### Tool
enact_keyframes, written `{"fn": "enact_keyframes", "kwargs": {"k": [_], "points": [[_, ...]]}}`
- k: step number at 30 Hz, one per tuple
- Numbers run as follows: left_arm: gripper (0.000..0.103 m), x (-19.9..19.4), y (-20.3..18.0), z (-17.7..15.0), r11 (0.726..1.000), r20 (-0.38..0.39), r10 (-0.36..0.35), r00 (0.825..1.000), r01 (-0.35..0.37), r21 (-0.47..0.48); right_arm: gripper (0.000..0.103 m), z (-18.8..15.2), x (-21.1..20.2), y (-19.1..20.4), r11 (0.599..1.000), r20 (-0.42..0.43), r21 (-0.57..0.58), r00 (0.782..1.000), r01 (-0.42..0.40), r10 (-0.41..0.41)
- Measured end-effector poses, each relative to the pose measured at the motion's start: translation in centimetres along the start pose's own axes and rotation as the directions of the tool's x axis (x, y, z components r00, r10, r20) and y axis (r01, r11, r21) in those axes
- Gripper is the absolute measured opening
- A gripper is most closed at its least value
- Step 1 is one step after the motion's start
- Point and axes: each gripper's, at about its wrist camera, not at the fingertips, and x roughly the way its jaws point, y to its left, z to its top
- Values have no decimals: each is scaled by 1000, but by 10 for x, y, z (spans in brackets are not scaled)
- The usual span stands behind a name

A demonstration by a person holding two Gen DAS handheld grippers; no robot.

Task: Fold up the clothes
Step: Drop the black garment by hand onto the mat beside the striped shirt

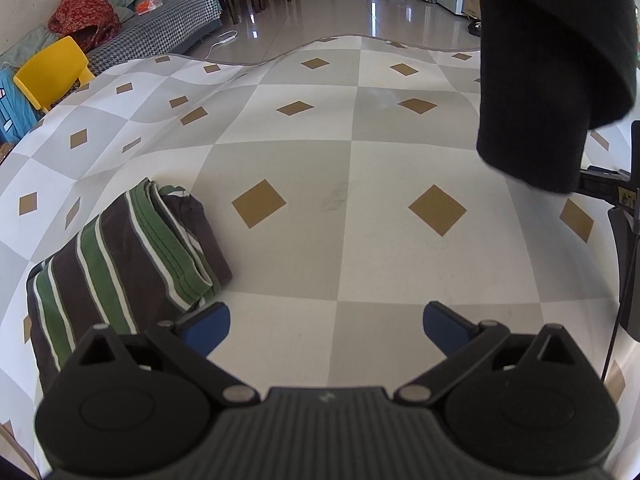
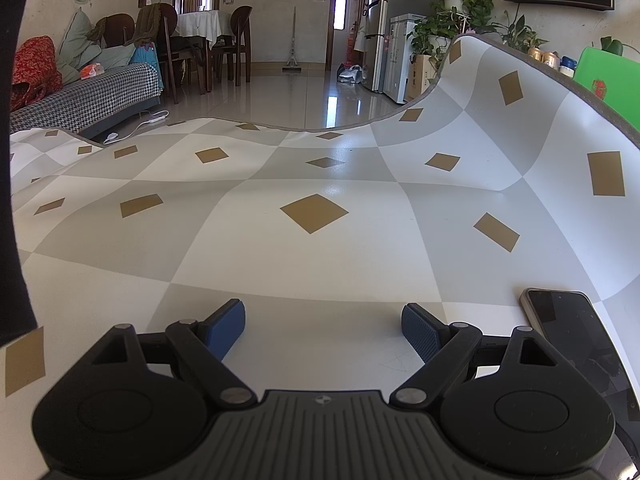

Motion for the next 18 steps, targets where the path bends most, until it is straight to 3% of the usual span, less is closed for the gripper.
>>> {"fn": "enact_keyframes", "kwargs": {"k": [18], "points": [[103, 8, 1, -11, 1000, -47, -6, 999, 7, 13, 85, 0, 0, 0, 1000, 0, 0, 1000, 0, 0]]}}
